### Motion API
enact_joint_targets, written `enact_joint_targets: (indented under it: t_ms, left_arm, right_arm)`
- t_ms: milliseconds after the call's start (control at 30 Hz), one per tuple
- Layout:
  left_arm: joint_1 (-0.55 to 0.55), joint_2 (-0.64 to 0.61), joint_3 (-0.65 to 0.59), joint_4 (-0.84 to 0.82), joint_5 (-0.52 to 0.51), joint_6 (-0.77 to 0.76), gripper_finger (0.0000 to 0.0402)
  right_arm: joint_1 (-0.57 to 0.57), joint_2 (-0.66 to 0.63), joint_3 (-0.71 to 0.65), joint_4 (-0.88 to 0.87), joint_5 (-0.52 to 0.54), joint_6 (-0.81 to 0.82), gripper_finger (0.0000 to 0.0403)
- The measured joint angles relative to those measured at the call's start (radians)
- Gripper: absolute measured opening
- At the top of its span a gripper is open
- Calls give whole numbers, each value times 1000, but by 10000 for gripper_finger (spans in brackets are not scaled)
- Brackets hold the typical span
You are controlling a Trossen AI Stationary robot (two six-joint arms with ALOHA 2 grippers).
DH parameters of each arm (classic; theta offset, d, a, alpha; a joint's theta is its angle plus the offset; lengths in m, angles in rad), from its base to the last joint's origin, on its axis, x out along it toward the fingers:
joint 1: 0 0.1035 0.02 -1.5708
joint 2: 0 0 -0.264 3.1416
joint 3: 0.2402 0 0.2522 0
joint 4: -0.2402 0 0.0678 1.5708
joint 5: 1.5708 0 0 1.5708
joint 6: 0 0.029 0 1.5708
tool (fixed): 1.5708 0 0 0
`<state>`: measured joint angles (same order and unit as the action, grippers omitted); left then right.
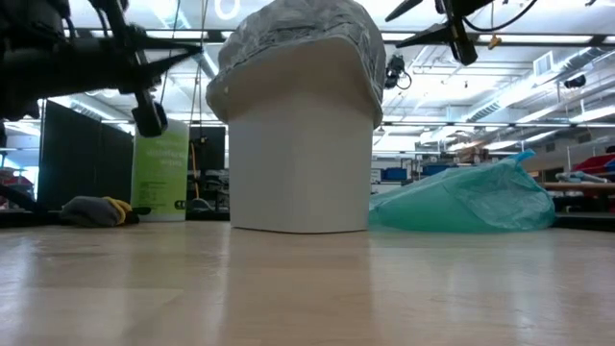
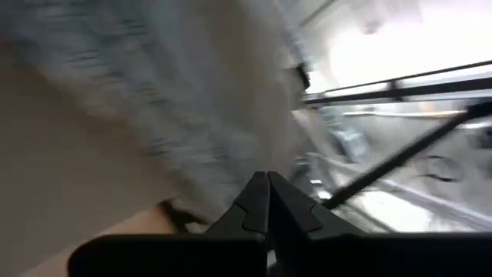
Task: Place trash/remove bag and relplace
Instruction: Remove the light blue trash bag from the trash bin
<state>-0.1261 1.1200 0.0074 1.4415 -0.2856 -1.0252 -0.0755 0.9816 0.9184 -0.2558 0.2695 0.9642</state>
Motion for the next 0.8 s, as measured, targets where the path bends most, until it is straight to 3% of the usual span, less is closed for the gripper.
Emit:
enact_joint_targets:
  t_ms: [100, 267, 333, 467, 633, 800]
  left_arm:
    - [0, -2, 0, 12, -30, -14, 21]
    - [1, 0, 17, -38, -219, -58, 56]
    - [0, 3, 49, -86, -233, -104, 70]
    - [0, 6, 195, -44, -90, -60, 79]
    - [16, -5, 454, 79, 93, 315, 60]
    - [74, -178, 541, 8, 265, 536, 29]
  right_arm:
    - [-4, 0, -1, 2, -5, 0, 181]
    - [-7, 0, -1, 6, -12, 0, 181]
    - [-7, 0, -1, 7, -12, -1, 181]
    - [-7, 0, -2, 12, -12, -32, 181]
    - [-7, 0, -2, 17, -12, -71, 181]
    - [-7, 0, -2, 38, -65, -78, 181]
